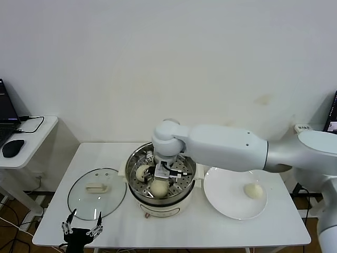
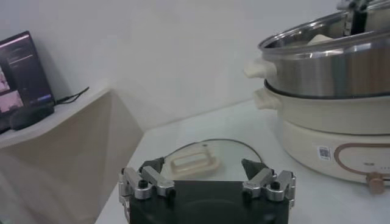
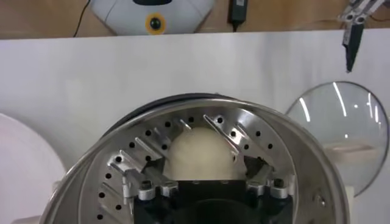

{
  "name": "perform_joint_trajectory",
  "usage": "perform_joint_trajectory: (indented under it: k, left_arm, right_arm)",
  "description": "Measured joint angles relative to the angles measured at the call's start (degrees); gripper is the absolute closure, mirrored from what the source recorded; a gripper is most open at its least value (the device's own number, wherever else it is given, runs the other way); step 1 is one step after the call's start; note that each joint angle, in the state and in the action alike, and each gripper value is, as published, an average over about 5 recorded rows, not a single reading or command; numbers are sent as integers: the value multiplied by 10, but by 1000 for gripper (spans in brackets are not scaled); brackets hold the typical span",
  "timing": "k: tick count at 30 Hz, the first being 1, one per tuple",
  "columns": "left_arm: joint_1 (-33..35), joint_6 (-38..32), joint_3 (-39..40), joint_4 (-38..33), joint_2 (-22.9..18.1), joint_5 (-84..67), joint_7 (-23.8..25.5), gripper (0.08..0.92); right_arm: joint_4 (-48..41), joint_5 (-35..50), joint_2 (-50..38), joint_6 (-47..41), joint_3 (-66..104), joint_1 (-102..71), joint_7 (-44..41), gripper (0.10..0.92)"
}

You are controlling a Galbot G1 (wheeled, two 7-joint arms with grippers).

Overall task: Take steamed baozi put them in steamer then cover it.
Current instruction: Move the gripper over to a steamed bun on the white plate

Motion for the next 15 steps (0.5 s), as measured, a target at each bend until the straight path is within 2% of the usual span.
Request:
perform_joint_trajectory:
  k: [9,15]
  left_arm:
    - [7,7,2,-13,-2,-1,7,177]
    - [5,9,4,-16,-3,-4,8,177]
  right_arm:
    - [-21,72,-52,-66,44,43,-15,203]
    - [-49,137,-111,-174,82,45,-21,203]
